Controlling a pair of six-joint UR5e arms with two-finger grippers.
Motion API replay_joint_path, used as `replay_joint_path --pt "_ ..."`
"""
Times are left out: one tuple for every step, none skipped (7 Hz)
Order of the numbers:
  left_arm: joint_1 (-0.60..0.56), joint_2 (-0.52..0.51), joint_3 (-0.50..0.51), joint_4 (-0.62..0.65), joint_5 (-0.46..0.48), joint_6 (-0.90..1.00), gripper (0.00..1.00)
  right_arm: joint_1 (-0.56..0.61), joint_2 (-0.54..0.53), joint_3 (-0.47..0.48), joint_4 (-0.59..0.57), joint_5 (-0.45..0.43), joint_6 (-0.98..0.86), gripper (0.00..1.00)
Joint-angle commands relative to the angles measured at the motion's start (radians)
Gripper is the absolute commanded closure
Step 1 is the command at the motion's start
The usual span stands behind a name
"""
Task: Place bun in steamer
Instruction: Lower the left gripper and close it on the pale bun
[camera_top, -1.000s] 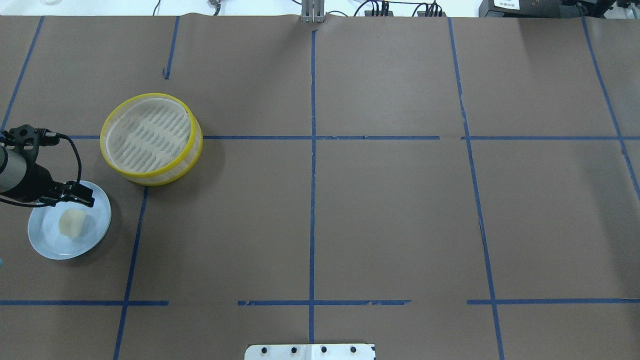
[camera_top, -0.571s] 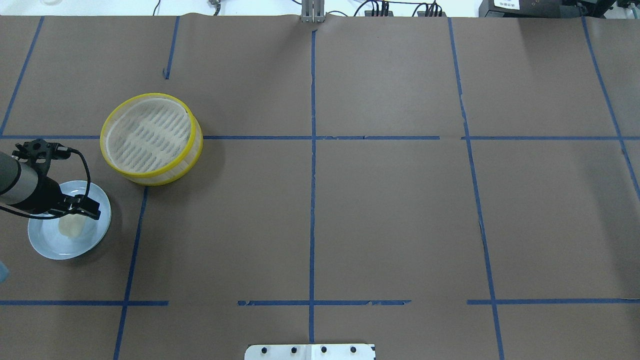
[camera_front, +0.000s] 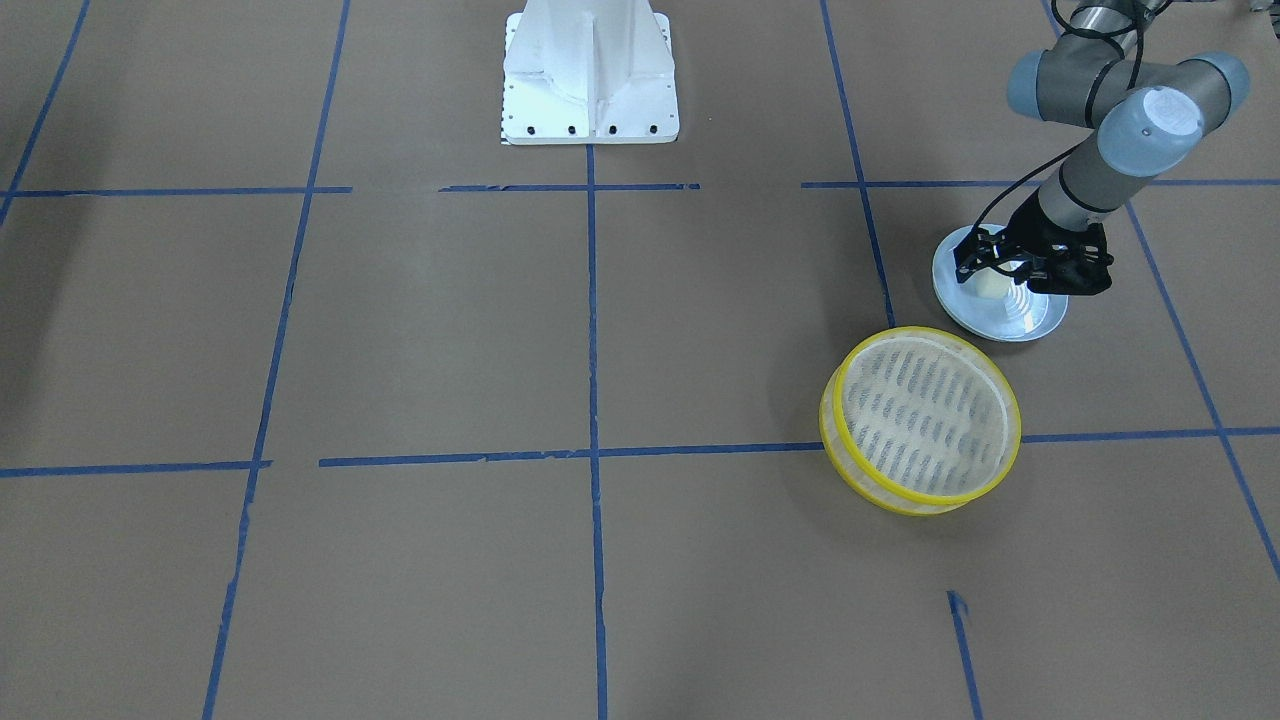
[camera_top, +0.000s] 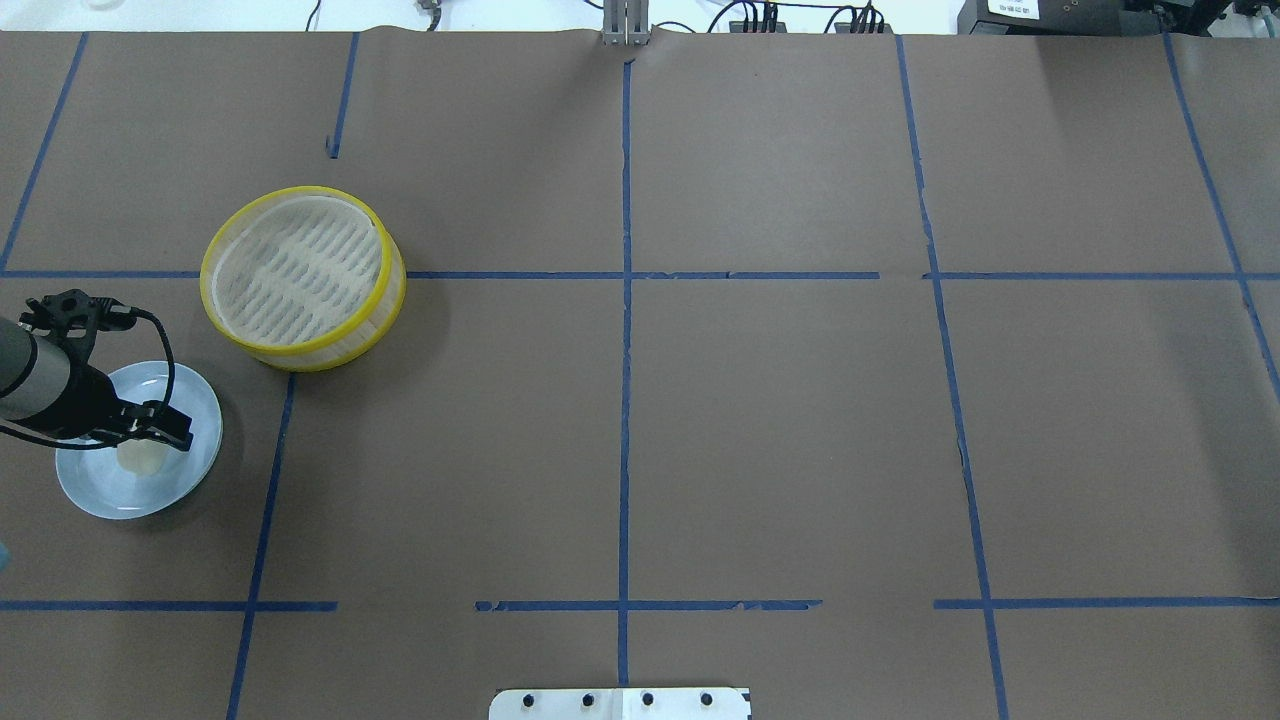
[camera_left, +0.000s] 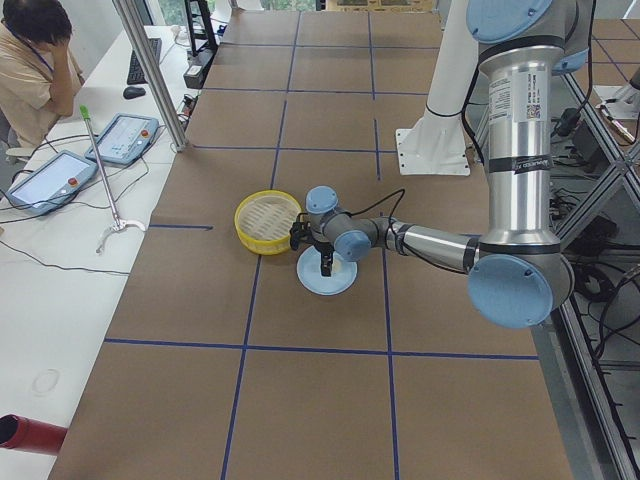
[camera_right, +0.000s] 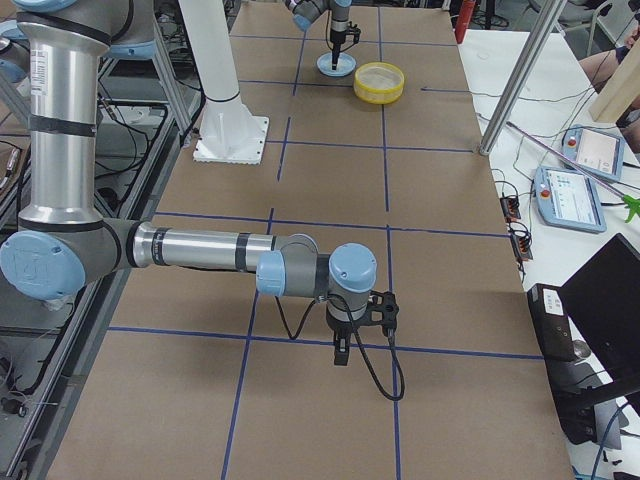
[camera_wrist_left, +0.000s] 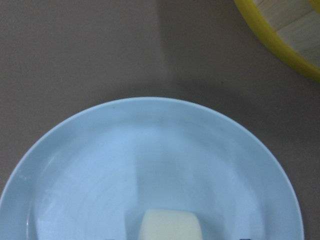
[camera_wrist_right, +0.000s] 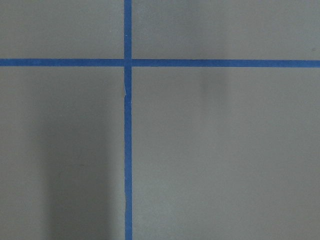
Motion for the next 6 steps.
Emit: replay_joint_path --pt "0.002 0.005 0.001 0.0 -0.001 0.001 0.27 0.0 0.001 0.0 0.0 0.0 0.0 0.0" --pt "0.0 0.007 -0.002 0.001 -0.007 0.0 0.39 0.0 0.0 0.0 0.0 0.0 0.0 0.0" --pt "0.0 0.008 -0.002 0.001 -0.009 -0.002 0.45 0.0 0.0 0.0 0.0 0.0 0.0 0.0" --pt "0.0 0.008 -0.004 0.001 -0.009 -0.002 0.48 0.0 0.0 0.0 0.0 0.0 0.0 0.0" --pt "0.0 0.008 -0.004 0.001 -0.009 0.0 0.52 0.0 0.0 0.0 0.0 0.0 0.0 0.0" --pt "-0.001 0.008 -0.01 0.001 -0.009 -0.003 0.56 0.0 0.0 0.0 0.0 0.0 0.0 0.0"
